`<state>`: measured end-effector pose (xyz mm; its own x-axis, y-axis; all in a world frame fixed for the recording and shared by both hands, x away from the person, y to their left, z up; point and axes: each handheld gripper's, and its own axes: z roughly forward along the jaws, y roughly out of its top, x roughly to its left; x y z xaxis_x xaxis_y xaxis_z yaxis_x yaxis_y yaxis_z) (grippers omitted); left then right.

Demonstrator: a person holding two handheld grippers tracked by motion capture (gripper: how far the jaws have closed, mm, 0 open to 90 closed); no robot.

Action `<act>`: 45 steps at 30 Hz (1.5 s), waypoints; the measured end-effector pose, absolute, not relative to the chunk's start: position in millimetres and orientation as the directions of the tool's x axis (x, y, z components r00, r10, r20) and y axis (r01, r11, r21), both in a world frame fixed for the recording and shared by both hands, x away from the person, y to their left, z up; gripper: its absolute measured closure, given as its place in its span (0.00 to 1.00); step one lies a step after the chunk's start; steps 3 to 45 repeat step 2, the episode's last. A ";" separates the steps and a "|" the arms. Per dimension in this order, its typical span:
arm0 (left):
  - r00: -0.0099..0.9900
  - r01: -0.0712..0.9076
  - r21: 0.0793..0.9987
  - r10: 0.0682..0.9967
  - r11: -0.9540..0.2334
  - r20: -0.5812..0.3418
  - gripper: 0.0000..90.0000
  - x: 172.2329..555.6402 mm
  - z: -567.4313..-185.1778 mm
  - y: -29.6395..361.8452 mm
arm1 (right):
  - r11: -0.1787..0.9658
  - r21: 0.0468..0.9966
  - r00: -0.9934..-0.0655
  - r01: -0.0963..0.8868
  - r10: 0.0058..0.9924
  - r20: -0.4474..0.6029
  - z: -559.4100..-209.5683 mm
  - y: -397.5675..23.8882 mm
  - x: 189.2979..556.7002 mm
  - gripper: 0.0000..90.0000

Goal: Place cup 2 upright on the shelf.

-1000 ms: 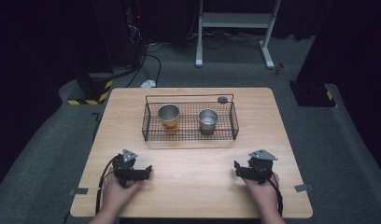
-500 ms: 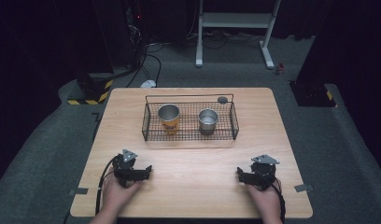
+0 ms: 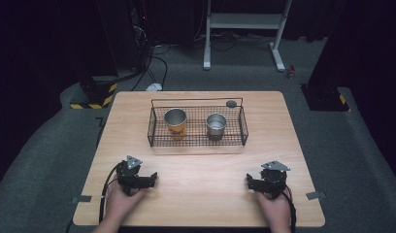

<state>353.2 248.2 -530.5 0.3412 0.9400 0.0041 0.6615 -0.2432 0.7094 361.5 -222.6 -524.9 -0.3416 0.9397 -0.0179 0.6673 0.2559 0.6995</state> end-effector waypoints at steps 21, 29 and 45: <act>0.344 0.662 0.707 0.939 -0.248 0.007 0.00 353.2 -530.4 248.5 | 0.256 0.699 -0.341 0.667 0.940 -0.018 -524.9 -222.6 361.4 0.10; 0.344 0.662 0.707 0.939 -0.248 0.007 0.00 353.2 -530.4 248.5 | 0.256 0.699 -0.341 0.667 0.940 -0.018 -524.9 -222.6 361.4 0.10; 0.344 0.662 0.707 0.939 -0.248 0.007 0.00 353.2 -530.4 248.5 | 0.256 0.699 -0.341 0.667 0.940 -0.018 -524.9 -222.6 361.4 0.10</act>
